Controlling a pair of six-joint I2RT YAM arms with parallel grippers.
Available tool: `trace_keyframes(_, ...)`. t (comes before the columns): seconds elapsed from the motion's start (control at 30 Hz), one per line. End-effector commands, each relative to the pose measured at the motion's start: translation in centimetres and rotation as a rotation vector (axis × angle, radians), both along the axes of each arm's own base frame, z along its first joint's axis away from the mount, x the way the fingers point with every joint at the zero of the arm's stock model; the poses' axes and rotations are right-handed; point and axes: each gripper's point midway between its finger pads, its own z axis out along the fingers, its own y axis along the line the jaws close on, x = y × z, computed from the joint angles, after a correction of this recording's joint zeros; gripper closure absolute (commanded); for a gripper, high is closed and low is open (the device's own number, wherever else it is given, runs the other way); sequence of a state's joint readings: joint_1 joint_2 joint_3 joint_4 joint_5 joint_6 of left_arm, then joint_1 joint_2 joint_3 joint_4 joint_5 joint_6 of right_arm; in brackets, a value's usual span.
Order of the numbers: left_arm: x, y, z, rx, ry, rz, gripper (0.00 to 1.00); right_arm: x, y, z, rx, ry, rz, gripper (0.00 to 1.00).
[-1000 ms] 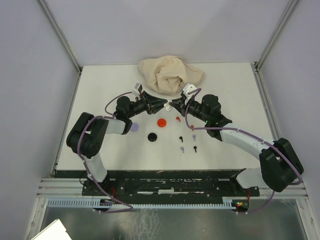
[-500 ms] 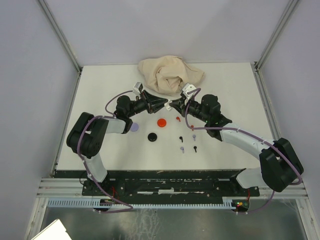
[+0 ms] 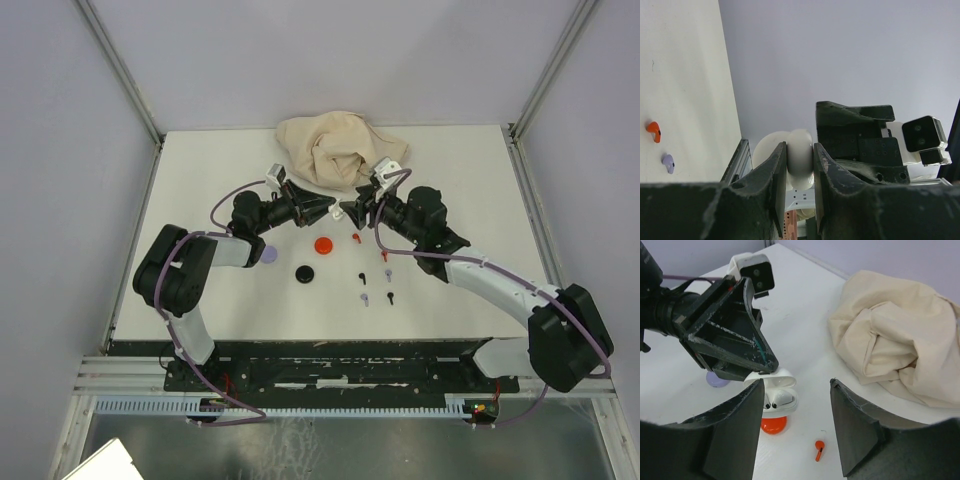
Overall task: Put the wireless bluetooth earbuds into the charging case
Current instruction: Place the earbud in the charging case, then close the charging case.
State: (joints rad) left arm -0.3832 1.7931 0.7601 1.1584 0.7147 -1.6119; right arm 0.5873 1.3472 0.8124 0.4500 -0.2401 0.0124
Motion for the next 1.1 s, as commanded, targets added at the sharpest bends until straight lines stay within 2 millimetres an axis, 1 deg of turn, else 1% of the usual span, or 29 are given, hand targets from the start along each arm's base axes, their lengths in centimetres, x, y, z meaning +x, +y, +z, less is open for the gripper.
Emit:
trace_keyframes(0.0, 0.0, 0.0, 2.5, -0.054, -0.053, -0.006, 0.97, 0.2, -1.8, 6.2, 0.132, -0.12, -0.106, 0.36)
trace_keyframes(0.1, 0.5, 0.1, 2.2, -0.06, -0.034, 0.017, 0.97, 1.3, -4.3, 6.6, 0.142, -0.078, -0.266, 0.36)
trace_keyframes(0.13, 0.7, 0.1, 2.1, -0.062, -0.024, 0.028, 0.97, 1.5, -4.8, 6.4, 0.139, -0.055, -0.3, 0.36)
trace_keyframes(0.17, 1.1, 0.2, 2.1, -0.066, -0.012, 0.044, 0.97, 1.5, -5.1, 5.7, 0.1, -0.018, -0.317, 0.35)
trace_keyframes(0.27, 2.6, 0.7, 1.3, -0.059, 0.056, 0.127, 0.97, 1.7, -5.6, 4.5, -0.018, 0.054, -0.34, 0.32)
trace_keyframes(0.3, 3.1, 0.9, 1.0, -0.055, 0.082, 0.159, 0.97, 1.9, -5.8, 3.7, -0.064, 0.076, -0.351, 0.3)
trace_keyframes(0.33, 3.6, 1.2, 0.9, -0.052, 0.105, 0.199, 0.97, 2.2, -6.3, 3.1, -0.095, 0.094, -0.378, 0.28)
trace_keyframes(0.37, 4.5, 1.7, 0.7, -0.049, 0.13, 0.256, 0.97, 2.5, -6.7, 2.6, -0.115, 0.109, -0.408, 0.23)
trace_keyframes(0.4, 4.8, 1.8, 0.4, -0.039, 0.155, 0.28, 0.97, 2.8, -7.1, 1.9, -0.135, 0.121, -0.437, 0.18)
trace_keyframes(0.43, 5.5, 2.3, 0.3, -0.034, 0.173, 0.336, 0.97, 3.0, -7.4, 1.3, -0.148, 0.13, -0.456, 0.15)
trace_keyframes(0.47, 5.8, 2.6, 0.3, -0.027, 0.19, 0.369, 0.97, 3.1, -7.5, 0.6, -0.16, 0.14, -0.467, 0.14)
trace_keyframes(0.6, 7.1, 3.6, 1.3, -0.032, 0.266, 0.493, 0.97, 3.3, -6.9, -2.1, -0.228, 0.173, -0.475, 0.14)
trace_keyframes(0.73, 7.5, 3.5, 2.2, -0.025, 0.297, 0.545, 0.97, 3.4, -5.2, -3.8, -0.27, 0.182, -0.446, 0.14)
trace_keyframes(0.83, 7.4, 2.6, 2.8, -0.039, 0.305, 0.541, 0.97, 3.6, -3.8, -4.1, -0.274, 0.182, -0.425, 0.14)
trace_keyframes(0.9, 7.1, 2.0, 2.6, -0.039, 0.321, 0.53, 0.97, 3.6, -3.0, -4.3, -0.265, 0.183, -0.414, 0.13)
trace_keyframes(1.07, 6.4, 0.4, 1.9, -0.032, 0.347, 0.494, 0.97, 4.0, -1.1, -3.8, -0.221, 0.161, -0.387, 0.13)
